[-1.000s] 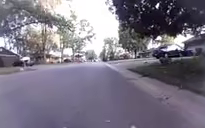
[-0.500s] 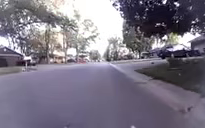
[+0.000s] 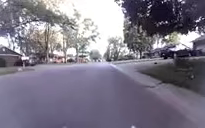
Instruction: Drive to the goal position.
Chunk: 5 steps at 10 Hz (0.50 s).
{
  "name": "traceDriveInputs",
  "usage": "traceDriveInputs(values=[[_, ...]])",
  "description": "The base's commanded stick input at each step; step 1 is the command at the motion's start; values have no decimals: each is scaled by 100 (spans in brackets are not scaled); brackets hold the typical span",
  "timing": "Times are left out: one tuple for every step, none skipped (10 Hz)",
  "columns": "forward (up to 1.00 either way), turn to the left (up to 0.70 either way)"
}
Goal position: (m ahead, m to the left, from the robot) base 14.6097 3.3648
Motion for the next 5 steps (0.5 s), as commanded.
traceDriveInputs(values=[[100,0],[100,0],[100,0],[100,0],[100,0]])
